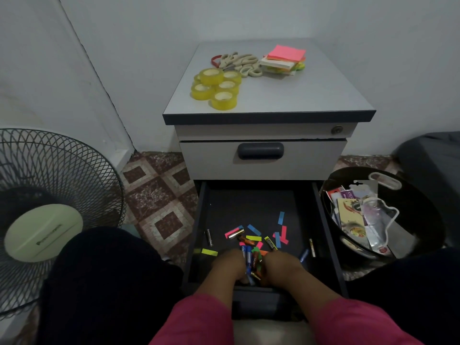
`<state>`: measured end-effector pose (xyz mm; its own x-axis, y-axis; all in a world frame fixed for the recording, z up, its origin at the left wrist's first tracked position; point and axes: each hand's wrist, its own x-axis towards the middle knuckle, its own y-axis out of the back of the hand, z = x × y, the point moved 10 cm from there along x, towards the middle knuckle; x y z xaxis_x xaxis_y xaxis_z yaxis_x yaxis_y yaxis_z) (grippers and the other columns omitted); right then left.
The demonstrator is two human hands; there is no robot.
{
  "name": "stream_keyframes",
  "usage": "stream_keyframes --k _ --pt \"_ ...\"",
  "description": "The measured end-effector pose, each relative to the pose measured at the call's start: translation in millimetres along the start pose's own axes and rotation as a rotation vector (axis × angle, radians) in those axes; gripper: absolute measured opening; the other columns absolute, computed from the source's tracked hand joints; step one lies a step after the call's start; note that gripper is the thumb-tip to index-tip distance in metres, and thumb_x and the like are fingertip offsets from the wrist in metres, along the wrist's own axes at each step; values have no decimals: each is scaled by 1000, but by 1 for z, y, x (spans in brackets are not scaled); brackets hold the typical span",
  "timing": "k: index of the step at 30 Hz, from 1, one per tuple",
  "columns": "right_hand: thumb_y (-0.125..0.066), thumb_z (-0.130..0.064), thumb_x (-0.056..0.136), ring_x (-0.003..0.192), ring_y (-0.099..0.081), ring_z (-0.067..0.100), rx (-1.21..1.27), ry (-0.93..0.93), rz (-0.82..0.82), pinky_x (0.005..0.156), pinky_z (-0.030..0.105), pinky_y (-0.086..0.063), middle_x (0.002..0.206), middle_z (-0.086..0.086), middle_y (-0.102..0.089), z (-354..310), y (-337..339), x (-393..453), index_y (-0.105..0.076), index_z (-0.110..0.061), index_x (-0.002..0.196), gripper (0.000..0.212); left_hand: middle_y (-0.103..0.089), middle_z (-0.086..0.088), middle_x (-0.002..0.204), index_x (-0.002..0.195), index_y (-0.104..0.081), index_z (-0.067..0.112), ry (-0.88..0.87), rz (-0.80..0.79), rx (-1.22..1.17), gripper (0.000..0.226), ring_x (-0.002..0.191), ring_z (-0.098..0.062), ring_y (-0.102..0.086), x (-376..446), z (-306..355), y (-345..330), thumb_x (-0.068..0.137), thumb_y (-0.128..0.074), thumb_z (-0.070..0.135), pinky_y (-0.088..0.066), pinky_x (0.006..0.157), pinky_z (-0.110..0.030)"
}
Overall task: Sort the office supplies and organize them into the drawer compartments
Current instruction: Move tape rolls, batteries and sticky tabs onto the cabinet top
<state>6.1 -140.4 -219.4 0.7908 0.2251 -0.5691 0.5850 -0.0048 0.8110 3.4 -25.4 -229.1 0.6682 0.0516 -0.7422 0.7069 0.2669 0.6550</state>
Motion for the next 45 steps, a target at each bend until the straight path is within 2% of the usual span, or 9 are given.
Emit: stream_keyframes --k 4,11,17,20,23,25,29,35,45 --pt "-66 -43 79 105 -60 22 151 -22 -32 90 34 -49 113 7 -62 9 -4 0 -64 -14 110 43 -67 -4 88 94 -61 9 27 -37 -108 11 80 -16 -64 3 -9 7 87 -66 15 -52 83 -30" --pt "-75 -27 77 90 -66 14 621 -135 -60 85 30 -55 96 6 -70 31 -2 2 -71 -7 93 26 -60 -6 115 119 -56 13 37 251 -184 29 104 -19 -58 6 -6 28 91 -60 20 -49 82 -31" --pt "-63 -15 88 59 -62 11 1025 -176 -93 57 22 -53 67 4 -64 27 0 -5 -68 -6 83 12 -60 -5 117 119 -56 15 73 282 -261 28 106 -19 -58 8 -10 25 93 -57 21 -45 79 -30" --pt "-62 -16 90 57 -59 16 1160 -262 40 56 26 -53 65 9 -62 35 8 -2 -67 -3 77 19 -60 -5 117 117 -57 14 83 264 -289 26 105 -20 -58 10 -10 24 92 -57 20 -47 80 -31" --pt "-60 -16 90 66 -64 22 996 -316 225 68 35 -57 73 15 -67 46 14 7 -70 1 80 22 -60 -5 116 116 -57 14 85 249 -310 26 105 -20 -58 10 -10 22 91 -58 21 -47 81 -31" --pt "-57 -17 91 67 -62 17 864 -292 264 62 27 -54 73 10 -66 40 18 9 -70 -4 77 23 -61 -5 116 116 -58 15 87 241 -333 28 105 -21 -59 12 -9 21 89 -60 22 -49 83 -32" --pt "-62 -19 87 61 -55 9 739 -271 238 56 21 -45 65 0 -58 25 13 13 -58 -16 62 26 -61 -4 117 116 -59 18 70 245 -340 30 107 -21 -58 11 -7 21 87 -62 23 -49 84 -32" --pt "-61 -27 85 82 -60 15 623 -280 235 67 25 -46 95 3 -66 12 7 12 -62 -17 88 11 -60 -3 121 120 -60 19 66 277 -305 31 111 -21 -58 17 -8 22 90 -60 26 -47 84 -31" --pt "-53 -33 92 73 -56 12 649 -333 181 65 25 -47 80 -2 -59 16 4 16 -60 -18 80 20 -60 -5 118 119 -58 17 47 296 -345 28 108 -20 -58 21 -6 20 92 -57 22 -46 82 -30"
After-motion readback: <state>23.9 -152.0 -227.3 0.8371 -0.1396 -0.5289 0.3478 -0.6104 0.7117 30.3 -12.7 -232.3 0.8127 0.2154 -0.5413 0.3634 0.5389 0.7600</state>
